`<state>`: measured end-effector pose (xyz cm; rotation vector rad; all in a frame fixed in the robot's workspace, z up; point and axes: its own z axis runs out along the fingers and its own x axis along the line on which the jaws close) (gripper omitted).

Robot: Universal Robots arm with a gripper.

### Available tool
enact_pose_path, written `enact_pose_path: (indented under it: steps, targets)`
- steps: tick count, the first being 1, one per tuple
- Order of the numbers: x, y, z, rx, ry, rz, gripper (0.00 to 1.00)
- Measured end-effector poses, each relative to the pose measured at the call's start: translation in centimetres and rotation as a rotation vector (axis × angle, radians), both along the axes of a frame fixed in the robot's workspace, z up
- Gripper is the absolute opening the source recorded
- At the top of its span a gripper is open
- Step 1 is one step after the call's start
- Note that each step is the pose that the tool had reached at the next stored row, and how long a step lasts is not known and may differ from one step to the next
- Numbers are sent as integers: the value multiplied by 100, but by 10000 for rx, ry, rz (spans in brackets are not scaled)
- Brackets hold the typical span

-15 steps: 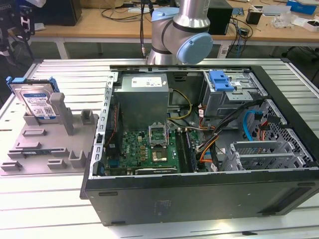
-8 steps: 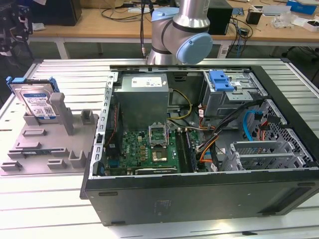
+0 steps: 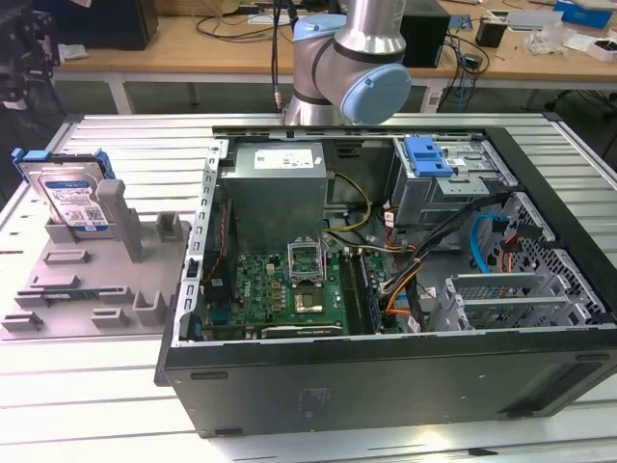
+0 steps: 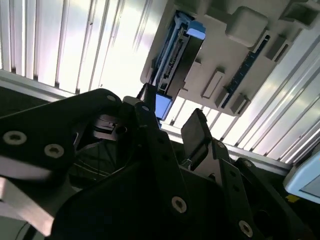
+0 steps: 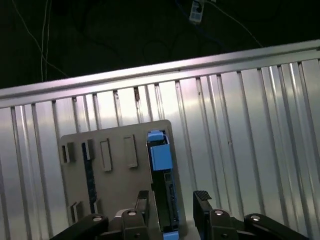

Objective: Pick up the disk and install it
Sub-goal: 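Pick up the disk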

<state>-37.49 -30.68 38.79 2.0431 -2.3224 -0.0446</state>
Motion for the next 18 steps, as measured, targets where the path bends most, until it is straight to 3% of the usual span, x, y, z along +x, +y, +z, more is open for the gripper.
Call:
enact_pose_path:
  steps: [4, 10, 14, 18]
  targets:
    - [-1, 4, -6, -1, -15, 575, 48]
    - [-14, 7, -17, -5, -183, 857, 48]
    - [-15, 7, -16, -6, -184, 876, 48]
    - [-96, 7, -20, -6, -204, 868, 48]
